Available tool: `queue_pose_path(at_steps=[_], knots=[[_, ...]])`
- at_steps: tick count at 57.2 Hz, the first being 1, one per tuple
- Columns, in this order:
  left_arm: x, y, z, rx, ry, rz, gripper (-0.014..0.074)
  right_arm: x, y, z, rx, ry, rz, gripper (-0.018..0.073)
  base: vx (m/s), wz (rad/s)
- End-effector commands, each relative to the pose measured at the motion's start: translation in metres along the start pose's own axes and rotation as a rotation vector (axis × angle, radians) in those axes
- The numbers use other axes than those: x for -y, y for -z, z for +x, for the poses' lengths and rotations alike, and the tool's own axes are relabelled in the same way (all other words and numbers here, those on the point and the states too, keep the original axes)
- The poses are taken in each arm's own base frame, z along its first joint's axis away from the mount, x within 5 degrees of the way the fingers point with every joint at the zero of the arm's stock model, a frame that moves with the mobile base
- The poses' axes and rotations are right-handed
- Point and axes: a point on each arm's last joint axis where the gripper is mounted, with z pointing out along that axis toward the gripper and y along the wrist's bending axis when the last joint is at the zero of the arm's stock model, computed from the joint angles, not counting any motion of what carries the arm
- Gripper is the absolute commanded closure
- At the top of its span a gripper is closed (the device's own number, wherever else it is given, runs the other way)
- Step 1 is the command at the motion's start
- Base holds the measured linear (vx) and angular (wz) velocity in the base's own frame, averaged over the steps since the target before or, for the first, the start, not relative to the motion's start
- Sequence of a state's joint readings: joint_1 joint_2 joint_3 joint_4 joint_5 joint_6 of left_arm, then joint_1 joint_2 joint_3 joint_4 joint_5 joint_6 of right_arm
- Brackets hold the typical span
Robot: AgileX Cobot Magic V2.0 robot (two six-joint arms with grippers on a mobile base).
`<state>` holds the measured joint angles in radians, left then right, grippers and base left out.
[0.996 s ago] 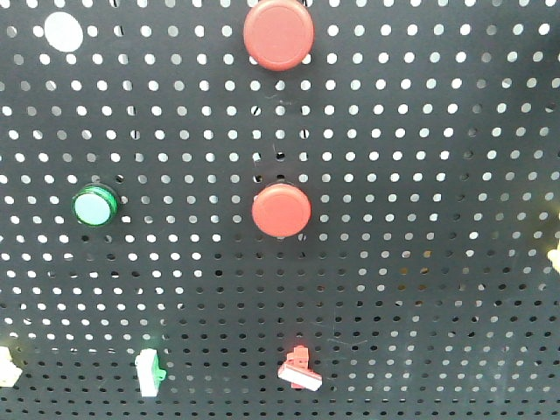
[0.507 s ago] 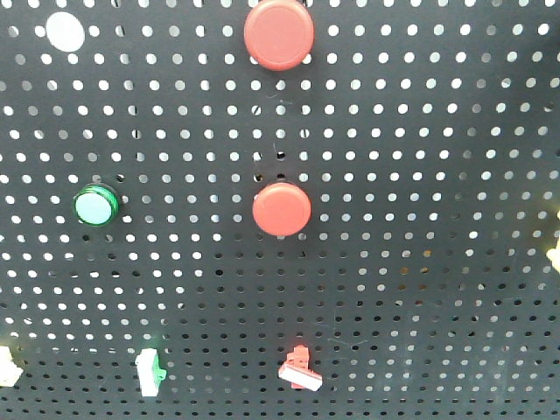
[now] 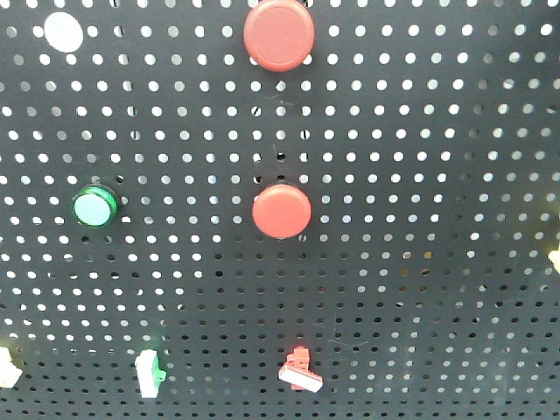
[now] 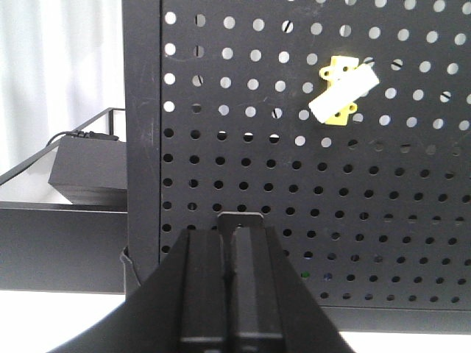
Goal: Rotate knob clockwise with right arm
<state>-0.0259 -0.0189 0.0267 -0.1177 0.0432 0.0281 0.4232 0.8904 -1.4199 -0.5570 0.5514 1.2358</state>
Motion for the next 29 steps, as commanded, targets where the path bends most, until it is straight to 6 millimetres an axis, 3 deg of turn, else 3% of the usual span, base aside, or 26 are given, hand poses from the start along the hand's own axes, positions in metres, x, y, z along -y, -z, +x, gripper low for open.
queue_pose_path(at_steps=[1, 9, 18, 29], knots=[[-0.001, 0.000, -0.003, 0.069, 0.017, -0.005, 0.0603, -0.003, 0.020, -0.015, 0.057, 0.139, -0.015, 0.0160, 0.00, 0.00], [-0.001, 0.000, -0.003, 0.069, 0.017, -0.005, 0.0603, 0.009, 0.039, -0.019, 0.016, 0.458, 0.097, 0.0288, 0.00, 0.00], [-0.001, 0.000, -0.003, 0.069, 0.017, -0.005, 0.0603, 0.028, 0.056, -0.006, -0.045, 0.779, 0.124, 0.0564, 0.00, 0.00], [-0.001, 0.000, -0.003, 0.069, 0.017, -0.005, 0.0603, 0.055, 0.076, 0.024, -0.033, 0.883, 0.038, 0.0573, 0.00, 0.00]])
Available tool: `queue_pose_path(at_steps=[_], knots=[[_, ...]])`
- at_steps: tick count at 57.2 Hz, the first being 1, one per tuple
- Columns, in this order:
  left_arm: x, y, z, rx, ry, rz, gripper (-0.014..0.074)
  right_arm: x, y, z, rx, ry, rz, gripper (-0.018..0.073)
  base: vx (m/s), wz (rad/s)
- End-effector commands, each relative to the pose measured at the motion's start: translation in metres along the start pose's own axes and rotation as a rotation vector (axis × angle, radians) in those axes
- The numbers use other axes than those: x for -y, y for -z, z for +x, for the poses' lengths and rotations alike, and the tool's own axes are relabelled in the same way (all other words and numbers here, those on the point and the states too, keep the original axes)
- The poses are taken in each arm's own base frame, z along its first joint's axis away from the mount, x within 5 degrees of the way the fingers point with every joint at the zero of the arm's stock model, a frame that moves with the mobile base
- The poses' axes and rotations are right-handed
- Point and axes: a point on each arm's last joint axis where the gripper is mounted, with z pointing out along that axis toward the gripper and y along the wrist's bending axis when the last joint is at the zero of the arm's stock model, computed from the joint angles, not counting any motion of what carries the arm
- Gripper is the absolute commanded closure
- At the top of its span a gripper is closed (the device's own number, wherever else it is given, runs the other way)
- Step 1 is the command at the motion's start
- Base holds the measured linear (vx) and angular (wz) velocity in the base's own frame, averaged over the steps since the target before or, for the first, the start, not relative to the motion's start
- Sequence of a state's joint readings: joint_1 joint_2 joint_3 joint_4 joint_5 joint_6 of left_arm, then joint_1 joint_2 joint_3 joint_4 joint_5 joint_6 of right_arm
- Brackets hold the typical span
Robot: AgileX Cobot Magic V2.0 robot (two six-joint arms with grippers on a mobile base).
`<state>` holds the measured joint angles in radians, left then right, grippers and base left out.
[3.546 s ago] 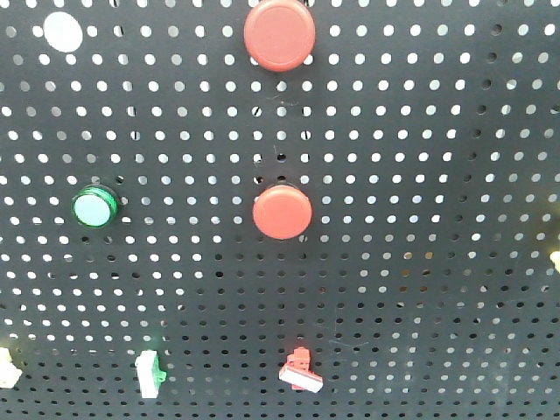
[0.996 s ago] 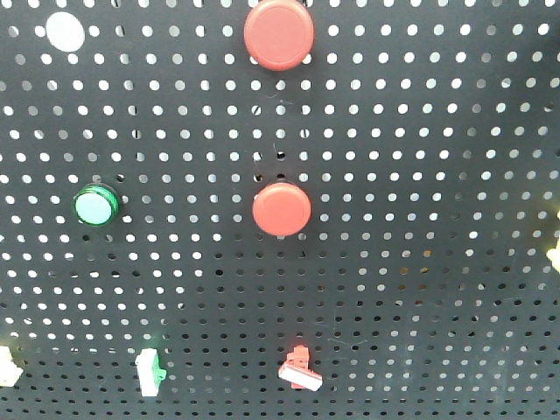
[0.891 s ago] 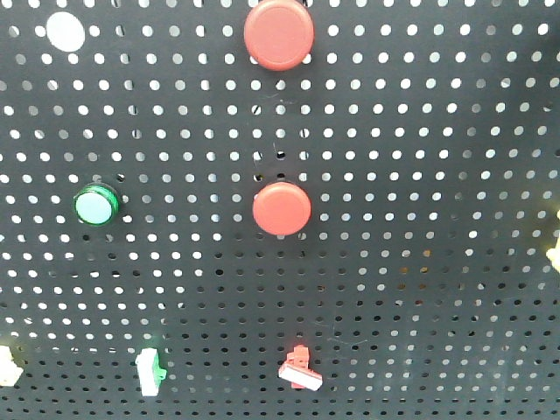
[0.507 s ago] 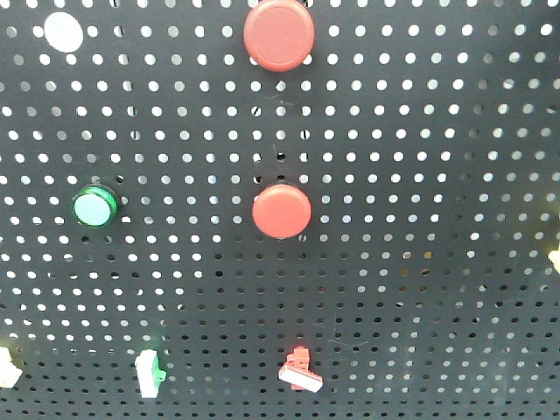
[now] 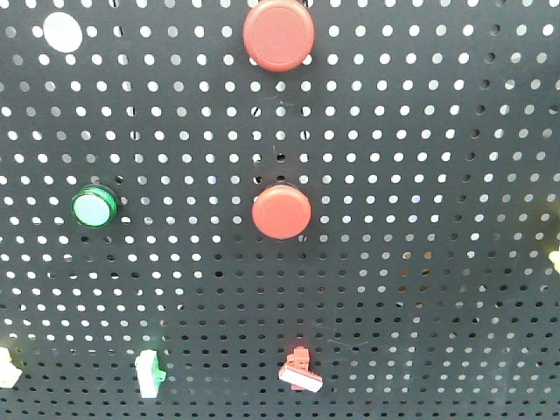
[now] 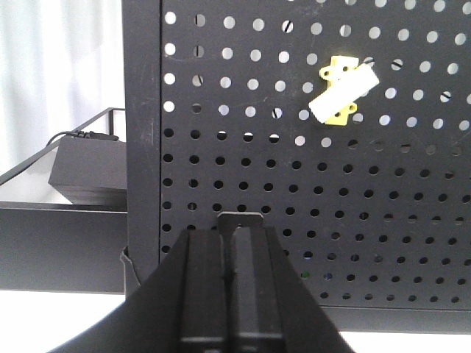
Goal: Rotate knob clockwise with right arm
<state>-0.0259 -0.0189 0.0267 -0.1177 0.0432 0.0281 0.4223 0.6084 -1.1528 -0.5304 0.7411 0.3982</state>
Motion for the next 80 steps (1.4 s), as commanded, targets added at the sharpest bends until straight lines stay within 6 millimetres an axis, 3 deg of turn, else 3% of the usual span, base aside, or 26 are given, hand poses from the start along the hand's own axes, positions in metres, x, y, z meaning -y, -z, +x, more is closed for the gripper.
queue_pose_path(at_steps=[1, 15, 30, 41, 52, 64, 73, 80], knots=[[-0.001, 0.000, -0.003, 0.069, 0.017, -0.005, 0.0603, -0.003, 0.006, 0.009, 0.121, 0.079, -0.041, 0.0572, 0.00, 0.00], [-0.001, 0.000, -0.003, 0.069, 0.017, -0.005, 0.0603, -0.014, -0.003, 0.061, 0.172, 0.212, -0.106, 0.0571, 0.00, 0.00], [-0.001, 0.000, -0.003, 0.069, 0.017, -0.005, 0.0603, -0.021, -0.019, 0.102, 0.062, 0.244, -0.134, 0.0571, 0.00, 0.00], [-0.001, 0.000, -0.003, 0.069, 0.017, -0.005, 0.0603, -0.023, -0.024, 0.121, 0.002, 0.261, -0.140, 0.0570, 0.00, 0.00], [-0.001, 0.000, -0.003, 0.069, 0.017, -0.005, 0.0603, -0.023, -0.025, 0.127, -0.028, 0.262, -0.136, 0.0568, 0.00, 0.00], [-0.001, 0.000, -0.003, 0.069, 0.017, -0.005, 0.0603, -0.033, -0.026, 0.140, -0.071, 0.102, -0.239, 0.0568, 0.00, 0.00], [-0.001, 0.000, -0.003, 0.069, 0.017, -0.005, 0.0603, -0.042, -0.025, 0.175, 0.021, 0.005, -0.327, 0.0568, 0.00, 0.00], [-0.001, 0.000, -0.003, 0.069, 0.017, -0.005, 0.0603, -0.032, -0.018, 0.205, 0.083, -0.065, -0.244, 0.0568, 0.00, 0.00]])
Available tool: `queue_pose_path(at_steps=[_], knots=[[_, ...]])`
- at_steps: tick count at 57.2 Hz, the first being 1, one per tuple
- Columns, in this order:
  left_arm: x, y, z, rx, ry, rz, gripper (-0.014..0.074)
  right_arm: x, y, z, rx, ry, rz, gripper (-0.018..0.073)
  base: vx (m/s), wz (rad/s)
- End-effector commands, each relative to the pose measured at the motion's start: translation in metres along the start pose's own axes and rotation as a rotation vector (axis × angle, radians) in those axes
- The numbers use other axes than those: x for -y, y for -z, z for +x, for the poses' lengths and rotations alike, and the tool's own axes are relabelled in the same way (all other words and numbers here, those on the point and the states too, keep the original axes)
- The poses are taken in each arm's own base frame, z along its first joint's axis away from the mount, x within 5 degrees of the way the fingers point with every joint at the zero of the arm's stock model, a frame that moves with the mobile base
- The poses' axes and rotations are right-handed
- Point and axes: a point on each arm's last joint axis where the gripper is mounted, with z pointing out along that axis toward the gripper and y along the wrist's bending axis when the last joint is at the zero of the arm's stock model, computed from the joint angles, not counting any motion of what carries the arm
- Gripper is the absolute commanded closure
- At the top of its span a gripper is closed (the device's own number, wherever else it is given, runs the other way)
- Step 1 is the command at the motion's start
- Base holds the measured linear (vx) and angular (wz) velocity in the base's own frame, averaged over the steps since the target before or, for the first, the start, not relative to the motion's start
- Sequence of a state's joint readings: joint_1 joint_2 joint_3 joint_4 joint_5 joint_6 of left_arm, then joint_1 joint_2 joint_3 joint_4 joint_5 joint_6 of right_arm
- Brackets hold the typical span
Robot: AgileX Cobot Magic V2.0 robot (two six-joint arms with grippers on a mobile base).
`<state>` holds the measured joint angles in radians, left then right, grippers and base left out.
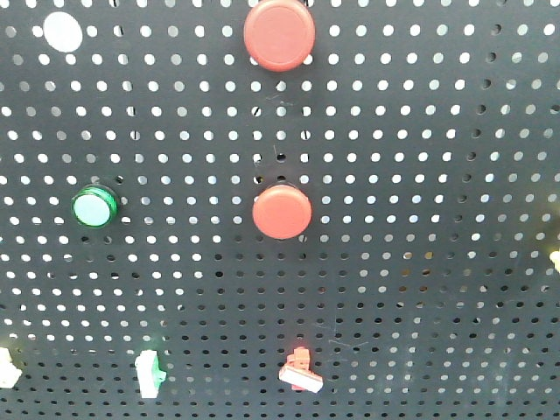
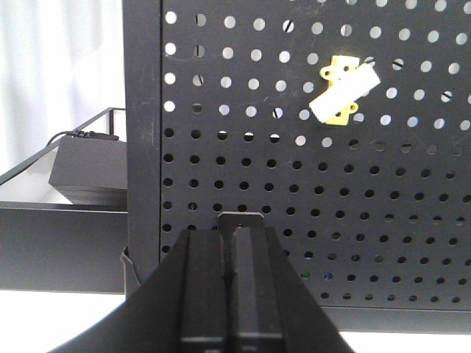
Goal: Rotate knob clockwise with right arm
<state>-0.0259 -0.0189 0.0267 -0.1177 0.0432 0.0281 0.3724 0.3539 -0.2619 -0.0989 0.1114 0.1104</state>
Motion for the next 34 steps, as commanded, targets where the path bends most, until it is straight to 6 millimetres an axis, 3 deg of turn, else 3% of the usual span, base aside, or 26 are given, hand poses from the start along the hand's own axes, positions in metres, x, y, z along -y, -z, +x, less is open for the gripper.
queue_pose_path(at_steps=[1, 10, 16, 20, 34], knots=[[-0.001, 0.000, -0.003, 0.069, 0.017, -0.005, 0.0603, 0.006, 0.007, 0.001, 0.169, -0.041, 0.067, 0.0568, 0.00, 0.00], [-0.001, 0.000, -0.003, 0.069, 0.017, -0.005, 0.0603, 0.016, 0.017, 0.041, 0.163, -0.048, 0.220, 0.0568, 0.00, 0.00], [-0.001, 0.000, -0.003, 0.069, 0.017, -0.005, 0.0603, 0.016, 0.023, 0.056, 0.201, -0.040, 0.251, 0.0568, 0.00, 0.00], [-0.001, 0.000, -0.003, 0.069, 0.017, -0.005, 0.0603, 0.015, 0.030, 0.061, 0.280, -0.029, 0.252, 0.0568, 0.00, 0.00], [-0.001, 0.000, -0.003, 0.069, 0.017, -0.005, 0.0603, 0.015, 0.029, 0.061, 0.278, -0.028, 0.252, 0.0568, 0.00, 0.00]])
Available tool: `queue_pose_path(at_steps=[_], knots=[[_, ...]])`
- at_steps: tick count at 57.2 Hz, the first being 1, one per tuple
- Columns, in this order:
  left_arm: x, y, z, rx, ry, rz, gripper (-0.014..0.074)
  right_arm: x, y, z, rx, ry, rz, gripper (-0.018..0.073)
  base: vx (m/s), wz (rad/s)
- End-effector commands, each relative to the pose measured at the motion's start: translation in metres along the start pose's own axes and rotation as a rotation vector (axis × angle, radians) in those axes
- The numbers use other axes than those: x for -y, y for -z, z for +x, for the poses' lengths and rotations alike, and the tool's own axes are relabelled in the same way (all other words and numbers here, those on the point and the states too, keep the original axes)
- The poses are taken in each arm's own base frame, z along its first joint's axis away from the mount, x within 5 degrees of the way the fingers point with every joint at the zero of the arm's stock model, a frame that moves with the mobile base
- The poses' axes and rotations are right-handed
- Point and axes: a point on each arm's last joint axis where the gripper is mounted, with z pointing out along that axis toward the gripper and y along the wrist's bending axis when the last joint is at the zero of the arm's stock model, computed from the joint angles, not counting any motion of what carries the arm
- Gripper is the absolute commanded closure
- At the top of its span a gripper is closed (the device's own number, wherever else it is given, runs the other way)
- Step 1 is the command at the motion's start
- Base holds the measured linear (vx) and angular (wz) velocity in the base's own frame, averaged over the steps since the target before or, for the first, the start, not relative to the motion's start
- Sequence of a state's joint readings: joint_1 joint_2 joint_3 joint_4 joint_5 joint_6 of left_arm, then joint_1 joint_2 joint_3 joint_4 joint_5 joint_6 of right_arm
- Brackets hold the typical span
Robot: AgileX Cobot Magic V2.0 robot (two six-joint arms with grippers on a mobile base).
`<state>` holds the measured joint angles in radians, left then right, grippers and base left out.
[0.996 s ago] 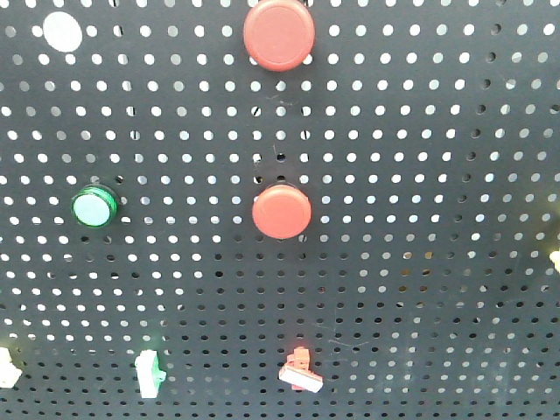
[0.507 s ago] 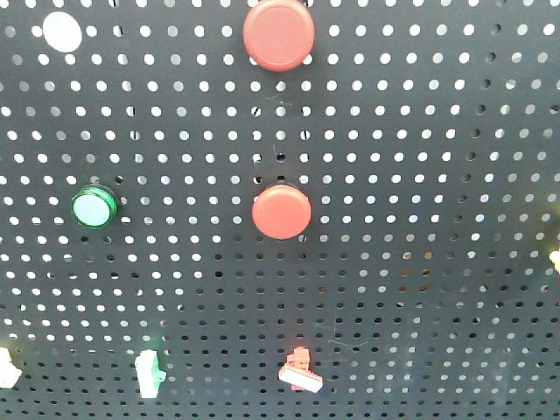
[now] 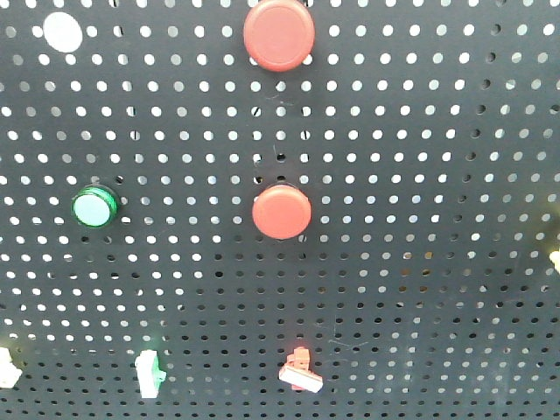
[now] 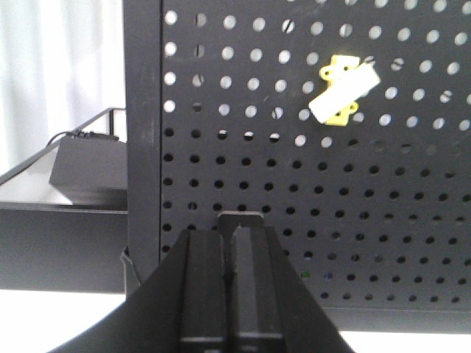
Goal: Rotate knob clockwise with right arm
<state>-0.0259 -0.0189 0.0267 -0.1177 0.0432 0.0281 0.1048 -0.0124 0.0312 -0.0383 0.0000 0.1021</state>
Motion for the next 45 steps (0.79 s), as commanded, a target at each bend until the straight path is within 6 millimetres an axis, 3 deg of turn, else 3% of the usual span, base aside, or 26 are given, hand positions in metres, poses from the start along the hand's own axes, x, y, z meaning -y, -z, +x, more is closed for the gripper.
queue_pose_path(at_steps=[1, 45], knots=[[-0.0007, -0.0002, -0.0031, 0.069, 0.017, -0.005, 0.0603, -0.0004, 0.0010, -0.0063, 0.088, 0.019, -0.002, 0.0568, 0.00, 0.00], [-0.0007, -0.0002, -0.0031, 0.069, 0.017, -0.005, 0.0603, -0.0004, 0.0010, -0.0061, 0.086, 0.020, -0.002, 0.0568, 0.00, 0.00]])
